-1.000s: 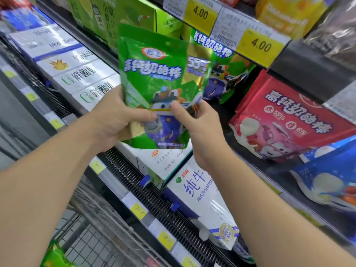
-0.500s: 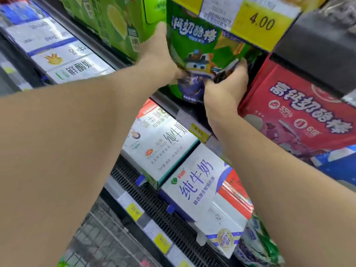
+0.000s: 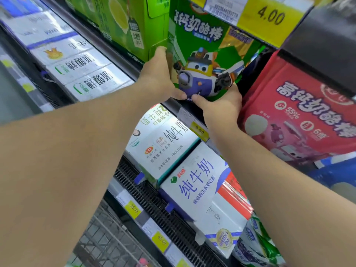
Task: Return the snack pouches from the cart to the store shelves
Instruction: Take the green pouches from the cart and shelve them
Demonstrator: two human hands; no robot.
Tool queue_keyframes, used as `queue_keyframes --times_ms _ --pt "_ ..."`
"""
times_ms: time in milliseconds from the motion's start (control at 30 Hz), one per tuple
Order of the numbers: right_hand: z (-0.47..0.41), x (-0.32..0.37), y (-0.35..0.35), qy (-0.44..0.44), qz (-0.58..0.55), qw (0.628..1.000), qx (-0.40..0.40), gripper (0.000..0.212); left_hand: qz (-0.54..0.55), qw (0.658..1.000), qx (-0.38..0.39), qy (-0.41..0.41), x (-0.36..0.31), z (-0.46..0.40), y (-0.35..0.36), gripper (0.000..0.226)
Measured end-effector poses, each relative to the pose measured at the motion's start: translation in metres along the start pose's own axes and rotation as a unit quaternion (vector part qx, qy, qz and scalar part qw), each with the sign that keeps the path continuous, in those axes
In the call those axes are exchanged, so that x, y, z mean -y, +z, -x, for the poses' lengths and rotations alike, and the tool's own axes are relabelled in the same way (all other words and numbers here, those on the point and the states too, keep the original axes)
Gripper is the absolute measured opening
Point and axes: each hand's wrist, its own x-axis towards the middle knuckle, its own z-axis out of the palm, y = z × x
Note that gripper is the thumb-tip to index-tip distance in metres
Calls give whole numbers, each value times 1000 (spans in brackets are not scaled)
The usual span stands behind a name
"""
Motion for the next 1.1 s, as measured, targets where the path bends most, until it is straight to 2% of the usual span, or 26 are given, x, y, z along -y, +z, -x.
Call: queue_keyframes --times_ms 333,500,600,700,767,933,1100 --pt "16 7 -1 -21 -10 999 -23 62 -25 1000 9 -14 -1 1 -1 102" --pt "67 12 -15 39 -95 995 3 66 -8 999 -31 2 3 17 -9 113" --pt "117 3 -47 78 -100 992 -7 67 31 997 -62 32 0 42 -5 98" --pt "138 -8 -95 95 -70 986 -117 61 55 995 -13 83 -13 67 14 74" --pt "136 -13 -120 110 -53 978 -171 65 66 991 42 111 -29 80 31 73" --pt "118 -29 -137 131 -36 970 -200 74 57 985 110 122 -62 91 71 90" --pt "93 -39 -140 105 -41 968 -222 73 70 985 122 104 -70 84 91 66"
